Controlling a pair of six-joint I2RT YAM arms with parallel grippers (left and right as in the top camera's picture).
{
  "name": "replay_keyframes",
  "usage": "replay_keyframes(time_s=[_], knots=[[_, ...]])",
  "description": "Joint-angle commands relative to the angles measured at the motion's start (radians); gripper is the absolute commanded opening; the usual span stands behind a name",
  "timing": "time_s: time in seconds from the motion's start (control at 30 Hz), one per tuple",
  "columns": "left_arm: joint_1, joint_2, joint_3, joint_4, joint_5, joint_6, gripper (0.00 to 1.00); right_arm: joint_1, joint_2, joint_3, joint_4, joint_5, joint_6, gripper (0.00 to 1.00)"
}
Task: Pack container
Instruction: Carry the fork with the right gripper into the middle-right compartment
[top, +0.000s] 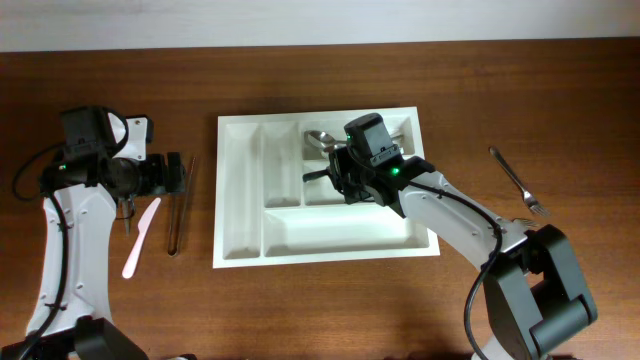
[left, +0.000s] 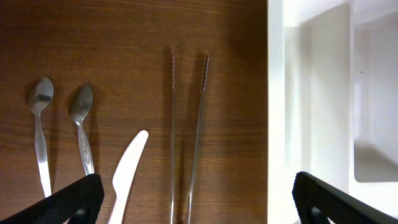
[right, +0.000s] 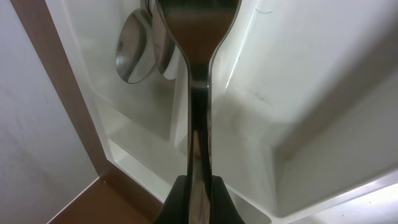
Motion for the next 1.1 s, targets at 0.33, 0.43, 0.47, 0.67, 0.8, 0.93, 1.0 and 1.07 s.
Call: replay_keyframes(time_s=[0.33, 0.43, 0.47, 0.67, 0.8, 0.93, 1.0, 1.07], knots=[[0.006, 0.005, 0.021, 0.0, 0.0, 0.016, 0.99, 0.004, 0.002, 0.016, -0.107, 0.002, 0.009, 0.04], [0.006, 0.005, 0.021, 0.0, 0.0, 0.016, 0.99, 0.003, 0.002, 0.016, -0.133, 0.018, 0.026, 0.04], [0.006, 0.005, 0.021, 0.0, 0.0, 0.016, 0.99, 0.003, 0.002, 0.016, -0.13, 0.018, 0.046, 0.04], [0.006, 0.005, 0.021, 0.0, 0.0, 0.016, 0.99, 0.005, 0.002, 0.016, -0.028, 0.026, 0.073, 0.22], [0.006, 0.005, 0.021, 0.0, 0.0, 0.016, 0.99, 0.004, -0.007, 0.016, 0.18, 0.024, -0.132, 0.61], [0.006, 0.005, 0.021, 0.0, 0.0, 0.016, 0.99, -0.018, -0.034, 0.02, 0.27, 0.005, -0.197, 0.61], [0.006, 0.005, 0.021, -0.001, 0.0, 0.016, 0.99, -0.045, -0.053, 0.03, 0.283, -0.029, -0.304, 0.47], [0.006, 0.005, 0.021, -0.001, 0.0, 0.016, 0.99, -0.08, -0.074, 0.041, 0.259, -0.065, -0.487, 0.41]])
